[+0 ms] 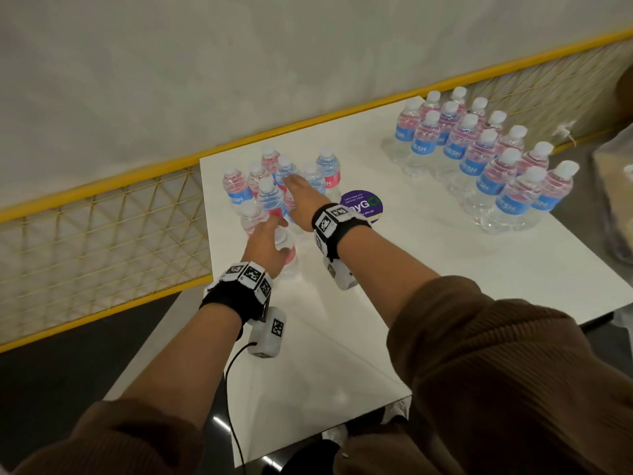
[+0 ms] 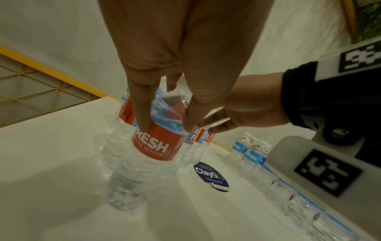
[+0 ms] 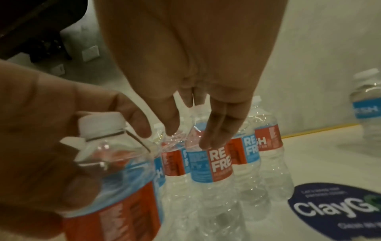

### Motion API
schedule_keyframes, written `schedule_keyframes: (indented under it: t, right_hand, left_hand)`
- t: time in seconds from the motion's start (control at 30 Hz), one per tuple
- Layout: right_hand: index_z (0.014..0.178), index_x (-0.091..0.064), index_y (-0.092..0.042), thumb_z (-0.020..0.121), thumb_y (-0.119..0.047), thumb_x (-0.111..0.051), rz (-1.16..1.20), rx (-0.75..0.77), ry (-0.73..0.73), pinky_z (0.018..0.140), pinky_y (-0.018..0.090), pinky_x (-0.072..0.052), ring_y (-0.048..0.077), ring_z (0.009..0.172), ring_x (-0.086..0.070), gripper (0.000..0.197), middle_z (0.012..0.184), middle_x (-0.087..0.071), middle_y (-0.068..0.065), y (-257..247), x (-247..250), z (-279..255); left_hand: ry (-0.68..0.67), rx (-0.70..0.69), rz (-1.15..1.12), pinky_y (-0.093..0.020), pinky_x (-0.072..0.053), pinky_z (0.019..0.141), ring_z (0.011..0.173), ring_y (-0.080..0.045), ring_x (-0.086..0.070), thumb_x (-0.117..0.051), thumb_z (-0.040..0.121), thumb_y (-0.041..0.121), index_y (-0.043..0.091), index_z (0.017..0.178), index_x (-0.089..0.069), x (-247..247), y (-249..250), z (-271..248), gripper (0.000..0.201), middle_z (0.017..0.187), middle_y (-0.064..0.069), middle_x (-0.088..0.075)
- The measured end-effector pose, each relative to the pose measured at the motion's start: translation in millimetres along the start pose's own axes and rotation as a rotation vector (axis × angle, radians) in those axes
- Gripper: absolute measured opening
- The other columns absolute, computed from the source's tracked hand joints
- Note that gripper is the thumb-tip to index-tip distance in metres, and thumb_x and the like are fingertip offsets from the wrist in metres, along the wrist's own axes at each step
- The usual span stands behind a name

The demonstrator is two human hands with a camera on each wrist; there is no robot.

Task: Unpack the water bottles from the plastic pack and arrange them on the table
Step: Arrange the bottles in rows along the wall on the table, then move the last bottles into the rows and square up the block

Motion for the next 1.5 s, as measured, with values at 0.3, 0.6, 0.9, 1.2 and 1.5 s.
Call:
schedule_keyframes:
  t: [0.3, 0.6, 0.9, 1.2, 1.5]
  right_hand:
    - [0.115, -0.058, -0.007, 0.087, -0.005, -0.056, -0.02, -0.167, 0.142, 0.095, 0.032, -0.041, 0.032, 0.11, -0.054, 0.028, 0.134, -0.038, 0.016, 35.5, 14.5, -27.2]
    - [0.113, -0.061, -0.006, 0.085, -0.018, -0.056, -0.151, -0.37, 0.1, 0.084, 0.031, -0.047, 0.03, 0.106, -0.057, 0.031, 0.12, -0.055, 0.015, 106.5, 70.1, -72.7]
    - [0.129, -0.049, -0.015, 0.089, -0.01, -0.052, -0.104, -0.27, 0.213, 0.094, 0.032, -0.037, 0.029, 0.114, -0.047, 0.041, 0.131, -0.048, 0.006, 175.4, 109.8, -135.8]
    - [0.143, -0.032, -0.02, 0.08, 0.001, -0.057, -0.004, -0.219, 0.297, 0.104, 0.032, -0.033, 0.029, 0.126, -0.037, 0.071, 0.144, -0.037, 0.005, 209.0, 117.0, -152.3]
    - [0.135, -0.027, -0.01, 0.062, -0.026, -0.086, 0.574, -0.579, 0.517, 0.097, 0.032, -0.044, 0.024, 0.116, -0.047, 0.095, 0.126, -0.043, 0.01, 259.7, 40.6, -149.6]
  left_hand:
    - [-0.036, -0.017, -0.06, -0.027, -0.036, 0.072, 0.086, -0.027, -0.051, -0.066, 0.077, 0.006, 0.01, 0.114, -0.046, -6.4, 3.2, -3.2, 0.042, 0.096, -0.008, -0.05]
    - [-0.168, -0.103, -0.071, -0.028, -0.039, 0.071, 0.087, -0.026, -0.052, -0.072, 0.075, 0.01, 0.014, 0.116, -0.045, -59.5, 56.5, 22.3, 0.049, 0.103, -0.013, -0.056]
    - [-0.249, -0.174, -0.185, -0.028, -0.044, 0.084, 0.103, -0.025, -0.055, -0.067, 0.078, 0.003, 0.011, 0.121, -0.043, -138.7, 140.1, 51.1, 0.05, 0.11, -0.006, -0.052]
    - [-0.204, -0.103, -0.279, -0.038, -0.051, 0.085, 0.101, -0.026, -0.059, -0.067, 0.075, 0.007, 0.02, 0.131, -0.038, -189.3, 169.7, 101.1, 0.065, 0.115, -0.009, -0.059]
    - [-0.262, -0.002, -0.282, -0.033, -0.047, 0.092, 0.102, -0.018, -0.057, -0.074, 0.073, 0.012, 0.016, 0.132, -0.043, -233.7, 135.8, 122.7, 0.067, 0.116, -0.001, -0.058]
Point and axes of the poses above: each hand's wrist, its own z-axis towards the middle knuckle, its own x-axis out of the back of the hand, y = z × x, the point moved 5 cm from there along z, towards the middle knuckle
